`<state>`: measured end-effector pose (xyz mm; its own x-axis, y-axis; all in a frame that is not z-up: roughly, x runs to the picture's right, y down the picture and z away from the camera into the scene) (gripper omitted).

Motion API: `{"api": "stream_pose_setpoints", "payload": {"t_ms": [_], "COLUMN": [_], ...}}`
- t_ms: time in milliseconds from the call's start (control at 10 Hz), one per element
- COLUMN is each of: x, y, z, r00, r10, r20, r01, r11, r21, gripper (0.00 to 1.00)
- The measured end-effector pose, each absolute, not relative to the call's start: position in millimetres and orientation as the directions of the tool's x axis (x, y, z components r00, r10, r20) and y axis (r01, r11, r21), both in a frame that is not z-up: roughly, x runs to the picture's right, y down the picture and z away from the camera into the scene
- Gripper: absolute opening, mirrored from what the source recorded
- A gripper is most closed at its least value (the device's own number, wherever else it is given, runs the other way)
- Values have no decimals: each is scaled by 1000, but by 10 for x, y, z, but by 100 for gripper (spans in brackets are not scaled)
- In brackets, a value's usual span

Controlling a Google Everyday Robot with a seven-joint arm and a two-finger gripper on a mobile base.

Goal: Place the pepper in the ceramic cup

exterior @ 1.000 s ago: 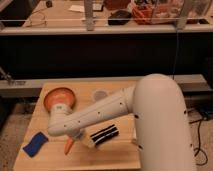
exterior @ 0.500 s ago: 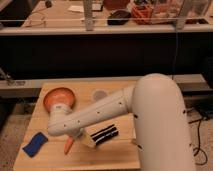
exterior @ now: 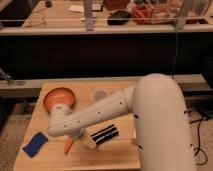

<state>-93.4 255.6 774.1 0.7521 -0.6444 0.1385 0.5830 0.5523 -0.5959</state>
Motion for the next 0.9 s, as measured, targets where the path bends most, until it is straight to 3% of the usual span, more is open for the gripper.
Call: {"api": "stream_pose_setpoints", "payload": {"t_ms": [900], "x": [-1216], "y": [2256], "z": [7838], "r00": [765], "r10": [-580], "r20": [282], "r01": [638], "r11": [621], "r21": [-455], "gripper": [80]}}
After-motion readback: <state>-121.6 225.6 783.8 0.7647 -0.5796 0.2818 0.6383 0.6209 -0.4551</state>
